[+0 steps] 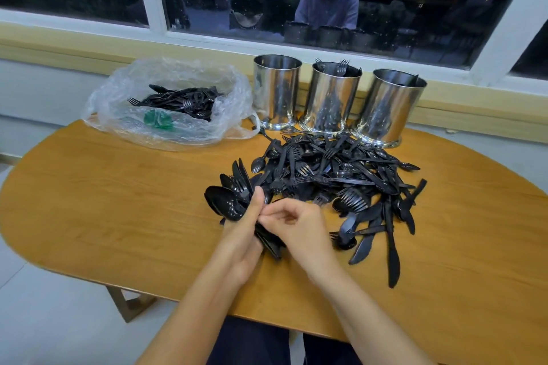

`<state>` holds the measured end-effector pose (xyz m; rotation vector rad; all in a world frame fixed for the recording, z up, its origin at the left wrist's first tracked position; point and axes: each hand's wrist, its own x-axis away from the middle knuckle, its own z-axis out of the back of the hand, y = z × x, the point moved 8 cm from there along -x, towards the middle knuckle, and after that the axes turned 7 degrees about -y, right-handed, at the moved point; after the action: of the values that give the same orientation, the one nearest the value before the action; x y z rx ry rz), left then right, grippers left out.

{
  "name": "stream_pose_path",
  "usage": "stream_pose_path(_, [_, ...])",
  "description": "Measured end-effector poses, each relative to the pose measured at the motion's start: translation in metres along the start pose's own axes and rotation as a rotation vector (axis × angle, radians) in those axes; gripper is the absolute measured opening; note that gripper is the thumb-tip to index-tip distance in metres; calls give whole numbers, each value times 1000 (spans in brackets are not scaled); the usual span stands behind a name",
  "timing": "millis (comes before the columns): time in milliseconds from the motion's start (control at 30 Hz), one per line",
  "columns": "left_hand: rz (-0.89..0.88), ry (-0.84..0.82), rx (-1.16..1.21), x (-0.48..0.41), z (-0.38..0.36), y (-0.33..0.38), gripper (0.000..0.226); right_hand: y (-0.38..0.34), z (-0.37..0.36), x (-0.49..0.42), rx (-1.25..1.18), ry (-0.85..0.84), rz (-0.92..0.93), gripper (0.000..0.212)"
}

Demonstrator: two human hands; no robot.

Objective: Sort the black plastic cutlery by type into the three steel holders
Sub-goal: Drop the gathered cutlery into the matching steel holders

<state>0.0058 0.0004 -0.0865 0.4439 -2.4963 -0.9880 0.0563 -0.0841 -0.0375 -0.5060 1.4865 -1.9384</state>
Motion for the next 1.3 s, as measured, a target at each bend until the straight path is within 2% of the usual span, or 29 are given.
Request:
stream_pose_path(67, [-1, 27, -11, -1, 10, 5, 21, -6, -2, 0, 85, 3, 70, 12])
stream_pose_path(133, [-17, 42, -30, -1, 19, 17, 18, -12, 5, -4, 101, 44, 144, 12])
stream_pose_path(300, [-69, 102, -85, 2, 43, 48, 17, -10, 25, -32, 237, 75, 113, 9])
stream_pose_path(567, [-33, 92, -91, 4, 68, 57, 19, 0, -14, -77, 614, -155, 129, 20])
stream_pose_path(700, [3, 104, -88, 6, 76, 55, 19, -2, -55, -80, 810, -424, 240, 35])
stream_pose_path(800, [16, 101, -70, 8, 79, 55, 15, 1, -74, -76, 897, -538, 285, 29])
stream_pose_path(1000, [27, 96, -78, 7, 82, 54, 15, -5, -65, -81, 912, -463, 321, 13])
stream_pose_path(1233, [32, 95, -80, 7, 77, 49, 17, 3, -58, -76, 977, -499, 366, 11])
stream_pose_path(1300, [41, 93, -82, 7, 75, 47, 17, 4, -56, -73, 968, -499, 395, 16])
